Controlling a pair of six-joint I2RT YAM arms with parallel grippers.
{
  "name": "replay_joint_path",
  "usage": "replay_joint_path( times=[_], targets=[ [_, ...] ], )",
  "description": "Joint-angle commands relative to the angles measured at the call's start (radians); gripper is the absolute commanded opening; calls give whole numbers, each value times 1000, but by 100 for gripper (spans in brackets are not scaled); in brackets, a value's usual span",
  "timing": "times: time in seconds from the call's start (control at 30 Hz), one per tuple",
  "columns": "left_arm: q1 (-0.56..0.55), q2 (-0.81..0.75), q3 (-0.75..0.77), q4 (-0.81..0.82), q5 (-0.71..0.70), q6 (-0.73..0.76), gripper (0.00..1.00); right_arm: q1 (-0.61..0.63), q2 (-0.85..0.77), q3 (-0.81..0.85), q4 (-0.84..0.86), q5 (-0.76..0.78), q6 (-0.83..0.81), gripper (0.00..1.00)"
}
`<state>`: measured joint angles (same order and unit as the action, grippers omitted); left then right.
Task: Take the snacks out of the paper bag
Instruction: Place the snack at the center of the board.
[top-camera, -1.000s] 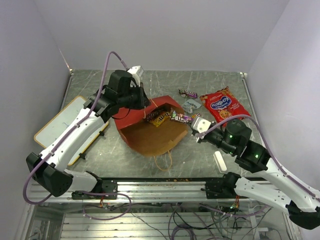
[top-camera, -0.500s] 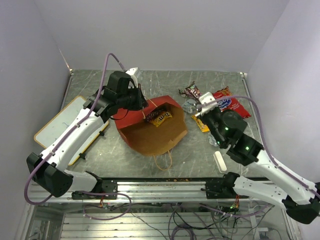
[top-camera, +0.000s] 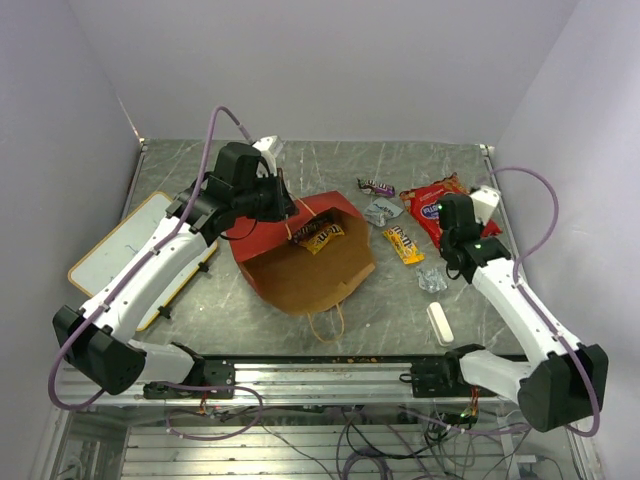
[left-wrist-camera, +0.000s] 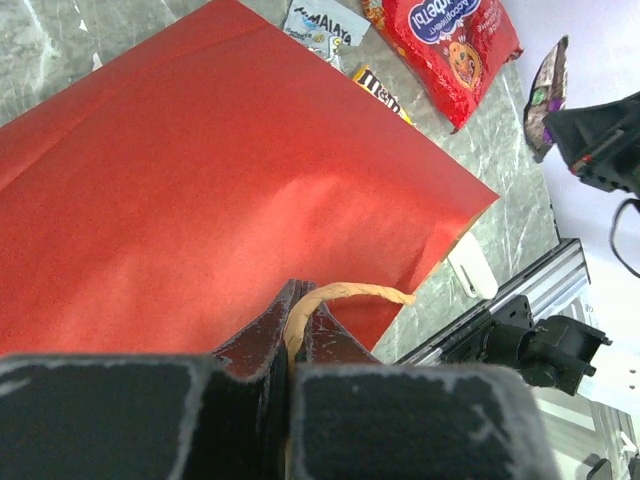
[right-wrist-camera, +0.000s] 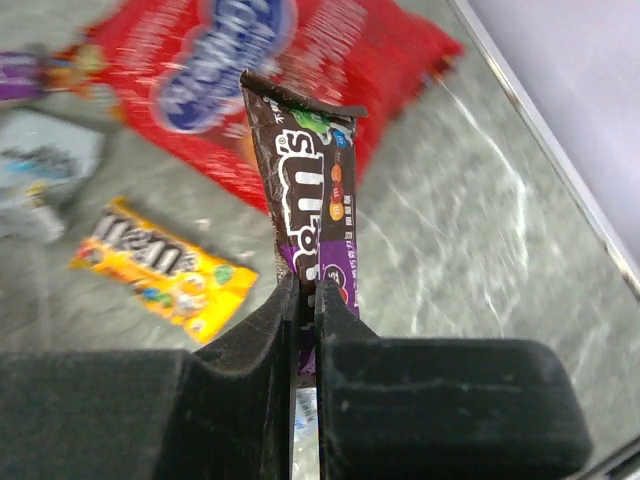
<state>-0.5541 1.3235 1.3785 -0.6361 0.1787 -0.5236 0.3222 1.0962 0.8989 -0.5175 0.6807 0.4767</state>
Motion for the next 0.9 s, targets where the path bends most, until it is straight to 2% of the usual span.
replay_joint_path(
  times=[0.0,0.2,0.3,0.5,0.7,0.77,0.87],
  targets=[
    [8,-34,-1,7,31,2,7,-168,37,-84,-80,-16,277,0],
    [8,-24,-10,25,149,13,7,-357,101,-219,66,-184,246,0],
    [8,-16,-29,52,223,11,7,-374,137,-247,102,-224,233,0],
    [8,-18,-34,62,261,32,7,-374,191,-228,38,-210,236,0],
    [9,-23,-45,76,262,43,7,-374,99,-191,54,-262,112,30],
    [8,-7,-22,65,272,47,7,-374,57,-171,57,-285,90,43],
    [8,-4,-28,83,286,42,7,-374,-3,-151,79,-338,88,56]
  ],
)
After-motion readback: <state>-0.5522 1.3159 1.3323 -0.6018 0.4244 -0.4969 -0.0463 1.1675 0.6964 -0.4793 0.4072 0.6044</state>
